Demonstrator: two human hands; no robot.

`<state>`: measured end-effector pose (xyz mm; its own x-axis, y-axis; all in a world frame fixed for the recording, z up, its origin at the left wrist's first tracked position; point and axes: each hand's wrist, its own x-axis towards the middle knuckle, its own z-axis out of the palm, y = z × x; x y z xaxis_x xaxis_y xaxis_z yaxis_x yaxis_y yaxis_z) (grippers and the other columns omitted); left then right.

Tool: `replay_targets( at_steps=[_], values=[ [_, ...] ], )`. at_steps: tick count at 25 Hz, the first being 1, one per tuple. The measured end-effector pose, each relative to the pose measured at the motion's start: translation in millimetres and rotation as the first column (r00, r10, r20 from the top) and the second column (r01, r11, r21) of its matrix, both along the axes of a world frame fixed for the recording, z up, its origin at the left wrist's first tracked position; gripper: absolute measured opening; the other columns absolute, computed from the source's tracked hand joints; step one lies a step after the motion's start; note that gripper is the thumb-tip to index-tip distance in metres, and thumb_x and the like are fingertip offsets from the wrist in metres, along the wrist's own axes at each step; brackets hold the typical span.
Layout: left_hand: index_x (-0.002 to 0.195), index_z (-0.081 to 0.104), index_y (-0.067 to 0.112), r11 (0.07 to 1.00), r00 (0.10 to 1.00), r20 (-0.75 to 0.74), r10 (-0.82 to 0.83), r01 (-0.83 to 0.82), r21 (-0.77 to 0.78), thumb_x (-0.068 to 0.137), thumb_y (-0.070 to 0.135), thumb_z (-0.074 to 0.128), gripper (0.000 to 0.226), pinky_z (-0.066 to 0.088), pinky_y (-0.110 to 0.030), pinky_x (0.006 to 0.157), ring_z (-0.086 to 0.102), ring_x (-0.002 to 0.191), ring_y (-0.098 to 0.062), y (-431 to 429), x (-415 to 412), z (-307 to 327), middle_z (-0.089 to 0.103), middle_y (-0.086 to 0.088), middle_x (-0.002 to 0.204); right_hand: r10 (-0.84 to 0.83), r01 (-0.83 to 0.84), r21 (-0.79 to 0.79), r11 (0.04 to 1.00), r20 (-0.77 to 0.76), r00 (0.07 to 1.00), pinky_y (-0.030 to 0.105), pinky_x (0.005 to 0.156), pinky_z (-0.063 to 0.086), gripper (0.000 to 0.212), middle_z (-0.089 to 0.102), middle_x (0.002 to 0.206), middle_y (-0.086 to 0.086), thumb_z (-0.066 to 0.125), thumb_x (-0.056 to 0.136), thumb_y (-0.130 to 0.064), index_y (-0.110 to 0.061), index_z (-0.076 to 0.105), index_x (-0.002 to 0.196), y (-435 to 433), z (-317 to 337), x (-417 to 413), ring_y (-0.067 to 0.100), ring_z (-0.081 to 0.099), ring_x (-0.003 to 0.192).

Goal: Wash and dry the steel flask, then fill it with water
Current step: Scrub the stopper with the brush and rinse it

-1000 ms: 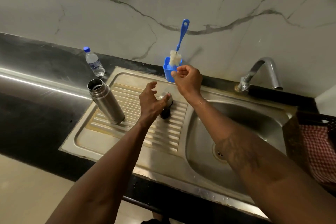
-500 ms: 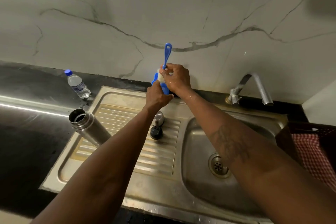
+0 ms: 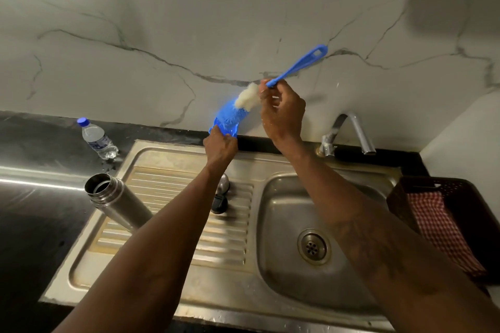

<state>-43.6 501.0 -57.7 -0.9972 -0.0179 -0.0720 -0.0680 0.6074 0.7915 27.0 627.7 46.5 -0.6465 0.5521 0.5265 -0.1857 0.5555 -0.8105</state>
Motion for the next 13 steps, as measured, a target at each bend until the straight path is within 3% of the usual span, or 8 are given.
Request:
replay_targets(
  at_steps=[2, 3, 4, 5, 6, 8, 10, 13],
  values=[
    [0.126, 0.060, -0.003, 0.947, 0.977, 0.144, 0.155, -0.188, 0.261, 0.109, 0.032, 0.045, 0.041, 0.053, -0.039, 0.093, 0.067, 0.106, -0.037, 6, 10, 13, 0.064, -0.021, 0.113, 0.082, -0.086, -0.087, 0.993, -0.048, 0.995, 0.033, 0.078, 0.062, 0.016, 0.077, 0.094, -0.005, 0.067, 0.100, -0.025, -0.015, 0.076, 0.108, 8, -7, 19, 0.005, 0.072, 0.087],
    [0.131, 0.057, 0.001, 0.814, 0.935, 0.317, 0.156, -0.304, 0.495, 0.109, 0.045, 0.045, 0.050, 0.057, -0.044, 0.097, 0.068, 0.107, -0.040, 10, 15, 19, 0.062, -0.019, 0.112, 0.139, -0.145, -0.124, 0.982, -0.059, 0.989, 0.039, 0.080, 0.063, 0.014, 0.077, 0.095, -0.004, 0.070, 0.098, -0.022, -0.014, 0.077, 0.106, 12, -12, 30, 0.009, 0.074, 0.089],
    [0.136, 0.052, 0.006, 0.586, 0.884, 0.466, 0.032, -0.394, 0.708, 0.107, 0.055, 0.047, 0.057, 0.059, -0.051, 0.097, 0.069, 0.108, -0.042, 14, 20, 24, 0.059, -0.017, 0.114, 0.212, -0.218, -0.151, 0.964, -0.057, 0.976, 0.045, 0.081, 0.063, 0.013, 0.077, 0.097, -0.002, 0.072, 0.096, -0.019, -0.013, 0.077, 0.106, 17, -20, 41, 0.014, 0.075, 0.091],
    [0.138, 0.050, 0.008, 0.391, 0.855, 0.509, -0.099, -0.437, 0.810, 0.104, 0.058, 0.051, 0.061, 0.061, -0.052, 0.094, 0.069, 0.110, -0.042, 15, 26, 28, 0.059, -0.017, 0.119, 0.306, -0.307, -0.168, 0.937, -0.029, 0.952, 0.048, 0.082, 0.063, 0.013, 0.078, 0.100, -0.001, 0.074, 0.094, -0.016, -0.012, 0.077, 0.105, 22, -27, 52, 0.017, 0.075, 0.092],
    [0.140, 0.051, 0.006, 0.282, 0.851, 0.498, -0.163, -0.444, 0.851, 0.102, 0.054, 0.057, 0.062, 0.063, -0.048, 0.089, 0.070, 0.108, -0.039, 17, 32, 29, 0.061, -0.019, 0.124, 0.414, -0.404, -0.178, 0.897, 0.024, 0.910, 0.048, 0.084, 0.063, 0.014, 0.077, 0.102, 0.000, 0.076, 0.092, -0.013, -0.013, 0.077, 0.106, 28, -33, 64, 0.018, 0.075, 0.094],
    [0.139, 0.057, 0.004, 0.295, 0.866, 0.483, -0.127, -0.432, 0.852, 0.099, 0.034, 0.068, 0.052, 0.065, -0.036, 0.067, 0.073, 0.091, -0.031, 19, 46, 29, 0.067, -0.019, 0.121, 0.626, -0.583, -0.244, 0.775, 0.177, 0.759, 0.042, 0.089, 0.062, 0.024, 0.078, 0.104, 0.002, 0.077, 0.089, -0.002, -0.012, 0.076, 0.111, 41, -44, 85, 0.017, 0.075, 0.096],
    [0.132, 0.059, 0.000, 0.313, 0.868, 0.492, -0.064, -0.450, 0.836, 0.093, 0.017, 0.072, 0.044, 0.058, -0.030, 0.050, 0.070, 0.079, -0.031, 22, 59, 24, 0.067, -0.020, 0.112, 0.751, -0.611, -0.449, 0.652, 0.271, 0.602, 0.043, 0.092, 0.061, 0.028, 0.078, 0.111, 0.009, 0.070, 0.093, 0.005, -0.005, 0.073, 0.119, 56, -51, 103, 0.024, 0.075, 0.102],
    [0.121, 0.057, 0.004, 0.292, 0.873, 0.486, 0.039, -0.475, 0.830, 0.093, 0.007, 0.071, 0.031, 0.057, -0.034, 0.053, 0.070, 0.080, -0.028, 29, 82, 14, 0.065, -0.018, 0.109, 0.830, -0.484, -0.707, 0.515, 0.272, 0.486, 0.050, 0.094, 0.060, 0.033, 0.071, 0.124, 0.020, 0.058, 0.104, -0.015, -0.005, 0.061, 0.136, 72, -51, 121, 0.040, 0.071, 0.111]
  ],
)
